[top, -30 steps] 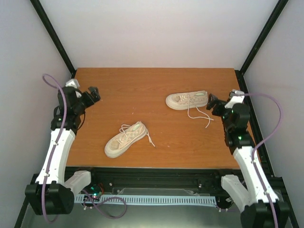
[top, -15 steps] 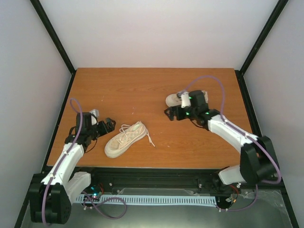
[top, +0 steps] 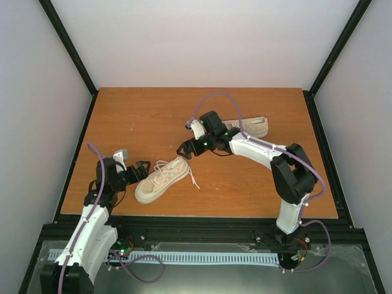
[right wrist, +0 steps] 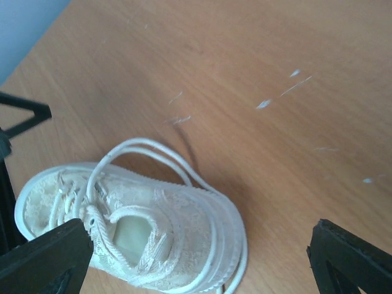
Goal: Tie the shoes
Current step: Adjust the shoe at the center of the board.
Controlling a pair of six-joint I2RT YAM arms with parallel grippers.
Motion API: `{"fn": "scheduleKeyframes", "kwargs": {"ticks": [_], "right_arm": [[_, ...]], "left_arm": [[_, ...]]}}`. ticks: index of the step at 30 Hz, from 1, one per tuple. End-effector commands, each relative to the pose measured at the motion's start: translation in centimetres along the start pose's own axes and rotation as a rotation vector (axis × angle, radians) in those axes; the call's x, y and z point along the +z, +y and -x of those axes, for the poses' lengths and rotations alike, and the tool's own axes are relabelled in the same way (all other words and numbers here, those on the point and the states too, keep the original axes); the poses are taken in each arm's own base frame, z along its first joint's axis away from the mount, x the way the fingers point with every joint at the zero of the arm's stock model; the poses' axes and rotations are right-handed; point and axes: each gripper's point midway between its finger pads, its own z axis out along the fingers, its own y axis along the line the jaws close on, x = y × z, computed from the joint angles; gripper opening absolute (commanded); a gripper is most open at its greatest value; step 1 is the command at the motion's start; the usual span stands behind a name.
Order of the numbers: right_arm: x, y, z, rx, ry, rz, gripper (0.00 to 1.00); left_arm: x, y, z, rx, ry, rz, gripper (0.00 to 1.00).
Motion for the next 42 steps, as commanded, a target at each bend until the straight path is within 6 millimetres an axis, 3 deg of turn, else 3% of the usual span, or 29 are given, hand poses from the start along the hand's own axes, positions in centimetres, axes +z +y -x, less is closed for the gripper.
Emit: {"fn": "scheduleKeyframes", "kwargs": {"ticks": [1,8,11,15,24,28,31,38,42], "right_arm": [[2.7,3.1,-1.7,-0.062,0.066,0.129,0.97],[4.8,4.6,-4.4,-0.071,0.145,0.273,0.97],[4.2,6.3,-6.1,-0.056,0.18,0.396,0.97],[2.9,7.2,-8.0,-0.056,0.195,0.411,0.96],[0.7,7.3,-12.1,-0.049,0.197,0.378,0.95],[0.7,8.1,-12.0,-0.061,0.21,0.404,0.94],[0.9,7.5,-11.7,-0.082,0.184,0.334,0.93],[-1.0,6.7,-8.6,-0.135,0.008,0.204,0.98],[-0.2,6.0,-6.4,-0.15,-0.037,0.136,1.0]], "left_arm": [[-0.2,-0.8,0.9,0.037,-0.035,-0.027,1.0],[-0.6,-1.2,0.6,0.034,-0.034,-0.054,1.0],[-0.6,-1.3,-0.4,0.001,0.008,-0.069,1.0],[-0.5,-1.7,-1.3,-0.006,0.036,-0.105,1.0],[0.4,-1.6,-2.0,-0.015,0.1,-0.105,1.0],[-0.3,-1.4,-1.7,-0.014,0.058,-0.093,1.0],[-0.5,-1.3,-1.5,-0.009,0.039,-0.084,1.0],[-0.4,-1.0,-2.0,-0.023,0.058,-0.072,1.0],[-0.3,-1.0,-1.9,-0.022,0.064,-0.07,1.0]]}}
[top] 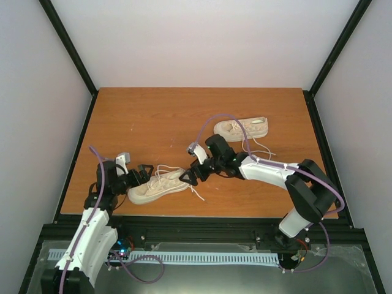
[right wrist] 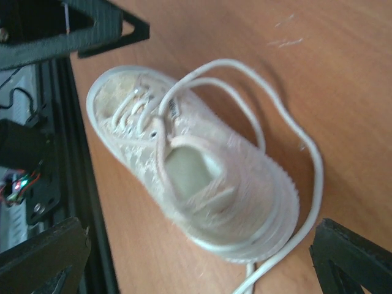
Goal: Tie the shoes
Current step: Adjust the shoe at the center of the board, then move the shoe to the center of the board.
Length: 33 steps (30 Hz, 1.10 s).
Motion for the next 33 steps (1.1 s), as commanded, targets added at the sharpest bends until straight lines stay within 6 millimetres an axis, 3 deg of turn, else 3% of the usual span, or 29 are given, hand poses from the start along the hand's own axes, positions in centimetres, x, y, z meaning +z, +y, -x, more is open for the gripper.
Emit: {"fn": "scheduleKeyframes", "kwargs": {"ticks": [1,3,4,8,17,21,25,30,33], "right_arm": [[1.1,-1.3,3.4,-0.043,-0.058,-0.086,1.0],[2.9,-1.8,4.1,-0.049,0.003,-0.078,1.0],[4.3,-2.2,3.5,-0.05,0.057,-0.068,1.0],[7.0,-0.8,2.2,-0.091,0.13,-0.002,1.0],[9.0,0.0,-2.6,-0.289,0.289,-0.118,1.0],[10.2,-0.9,-4.8,-0.365,0.395,-0.184,1.0],[11.0,-1.7,-5.4,-0.4,0.427,-0.242,0.99],[10.7,-2.5,-4.5,-0.358,0.396,-0.323,0.83],[10.2,-2.9,-4.2,-0.308,0.373,-0.371,0.61]], "left_arm": [[0.1,0.1,-0.3,-0.021,0.019,0.006,1.0],[0.0,-0.1,-0.6,-0.029,0.028,0.003,1.0],[-0.1,-0.3,-0.5,-0.025,0.022,-0.005,1.0],[-0.5,-0.1,-0.4,-0.022,-0.005,0.007,1.0],[0.0,0.5,-0.9,-0.033,0.031,0.032,1.0],[0.0,0.6,-0.9,-0.034,0.026,0.035,1.0],[-0.1,0.6,-0.9,-0.034,0.023,0.036,1.0],[0.0,0.5,-0.9,-0.032,0.025,0.032,1.0],[-0.1,0.3,-0.9,-0.027,0.024,0.021,1.0]]}}
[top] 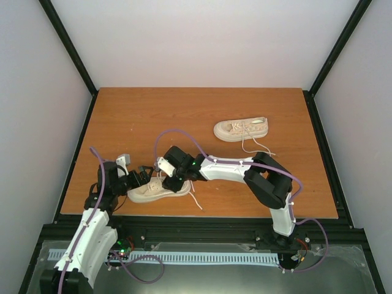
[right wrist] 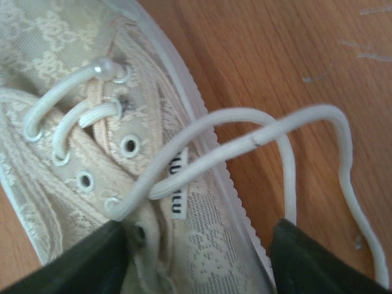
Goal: Tie the shoes
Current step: Move the shoe to the center of the board.
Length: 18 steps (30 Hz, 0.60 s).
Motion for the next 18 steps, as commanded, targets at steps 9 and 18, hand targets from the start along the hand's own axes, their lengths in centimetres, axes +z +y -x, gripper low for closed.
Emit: {"fn": "scheduleKeyframes", "kwargs": {"ticks": [9,18], "right_arm": [[-0.9,-3.1,-3.7,0.196,0.101,-0.206,0.05],[-4.7,-4.5,-6.9,0.428,0.07,-0.307,0.03]], "left_arm": [[-0.2,-0.4,-0.1,0.0,-0.001,-0.021,1.0],[-0.1,-0.7,-0.2,0.008,0.005,-0.037,1.0]]}}
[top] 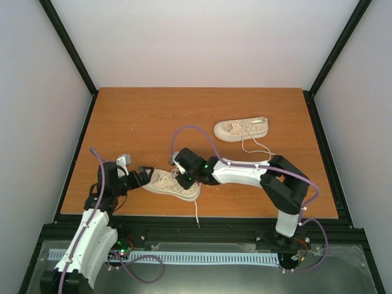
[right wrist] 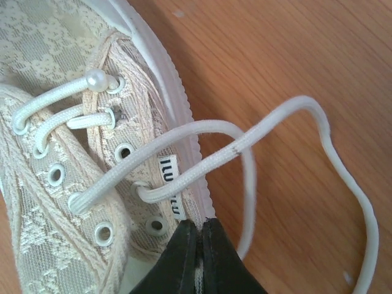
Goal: Tie the shoes
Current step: Move the shoe to the center of the board.
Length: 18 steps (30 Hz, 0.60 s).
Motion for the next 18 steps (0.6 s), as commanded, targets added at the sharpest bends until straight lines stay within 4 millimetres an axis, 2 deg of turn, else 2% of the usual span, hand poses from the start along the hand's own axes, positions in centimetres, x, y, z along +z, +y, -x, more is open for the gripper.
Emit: {"fn": "scheduleKeyframes", "kwargs": {"ticks": [1,4,6,7,11,12,14,15,17,18], "right_arm": [[-1.9,-3.9,-4.6,0.182,0.081,-0.182,0.03],[-4.4,-6.2,-5.7,0.321,0.03,-0.309,0.03],[-6.2,-7.1,-6.0,0.397,-0.036,-0.345,0.03],[-7.3,-7.1,-5.8,0.431,-0.083,-0.335,0.03],[-9.8,-7.0,-6.1,0.513,-0.18,-0.298,0.05],[-10.5,-7.0,-6.1,0.521,-0.201,-0.291,0.14],[-12.0,-7.2,-6.2,0.532,-0.241,-0.294,0.53],[-12.9,-7.5,-6.4,0.537,-0.26,-0.305,0.67],[-14.9,-8.0,-6.6,0.546,-0.311,-0.322,0.84],[-15.7,-8.3,-6.8,0.549,-0.327,-0.329,0.89]], "left_arm": [[-0.1,-0.6,-0.1,0.008,0.004,-0.032,1.0],[-0.1,-1.1,-0.1,0.023,0.004,-0.057,1.0],[-0.1,-1.6,0.0,0.041,0.0,-0.076,1.0],[-0.2,-1.8,-0.1,0.05,0.0,-0.087,1.0],[-0.2,-3.5,-0.5,0.097,0.013,-0.138,1.0],[-0.2,-4.0,-0.7,0.111,0.017,-0.15,1.0],[0.1,-5.1,-1.2,0.146,0.028,-0.154,1.0],[0.2,-5.6,-1.5,0.164,0.039,-0.152,1.0],[0.7,-6.7,-2.2,0.191,0.064,-0.141,0.99],[0.9,-7.3,-2.6,0.205,0.075,-0.136,0.99]]}}
